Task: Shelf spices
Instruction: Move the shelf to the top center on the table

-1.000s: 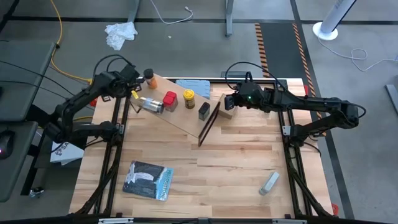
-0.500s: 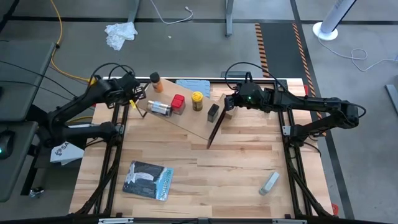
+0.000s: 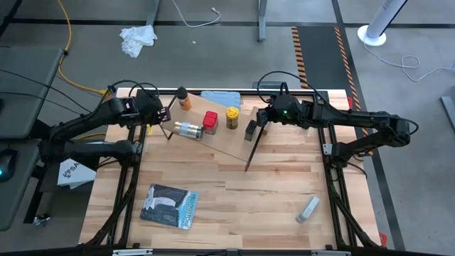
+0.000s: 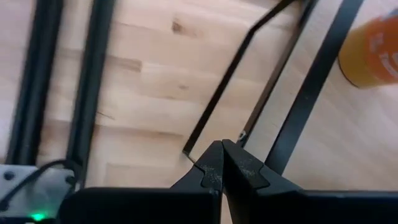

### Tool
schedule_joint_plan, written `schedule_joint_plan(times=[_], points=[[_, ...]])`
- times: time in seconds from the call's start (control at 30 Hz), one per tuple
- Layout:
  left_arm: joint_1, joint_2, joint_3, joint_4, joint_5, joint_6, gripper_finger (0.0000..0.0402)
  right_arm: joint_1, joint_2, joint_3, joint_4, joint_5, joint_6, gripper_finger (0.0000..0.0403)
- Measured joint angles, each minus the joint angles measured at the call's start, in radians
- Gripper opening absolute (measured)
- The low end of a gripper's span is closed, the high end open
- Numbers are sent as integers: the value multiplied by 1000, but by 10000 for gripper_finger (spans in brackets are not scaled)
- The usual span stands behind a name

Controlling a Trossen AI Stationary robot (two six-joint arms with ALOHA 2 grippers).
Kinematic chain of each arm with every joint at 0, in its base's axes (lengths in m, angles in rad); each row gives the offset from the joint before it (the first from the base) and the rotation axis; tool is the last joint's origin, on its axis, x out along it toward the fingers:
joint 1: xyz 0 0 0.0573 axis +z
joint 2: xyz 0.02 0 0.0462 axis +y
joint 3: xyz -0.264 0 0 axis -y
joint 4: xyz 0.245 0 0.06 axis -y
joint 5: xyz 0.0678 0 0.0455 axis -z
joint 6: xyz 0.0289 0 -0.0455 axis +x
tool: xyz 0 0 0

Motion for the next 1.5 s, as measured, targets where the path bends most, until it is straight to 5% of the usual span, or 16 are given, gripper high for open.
schedule_joint_plan(times=[0.67,0.9,1.07,1.3,1.5], points=[[-360,1,0,-1,51,-220,0,0,-95,0,-13,-165,-152,0],[-463,2,1,3,52,-297,0,38,-212,4,-407,-292,-62,0],[-511,4,1,4,51,-330,0,104,-233,0,-594,-188,20,0],[-548,24,2,40,47,-352,0,108,-208,1,-554,-70,45,0],[-580,62,2,94,47,-353,0,78,-143,1,-512,-68,3,0]])
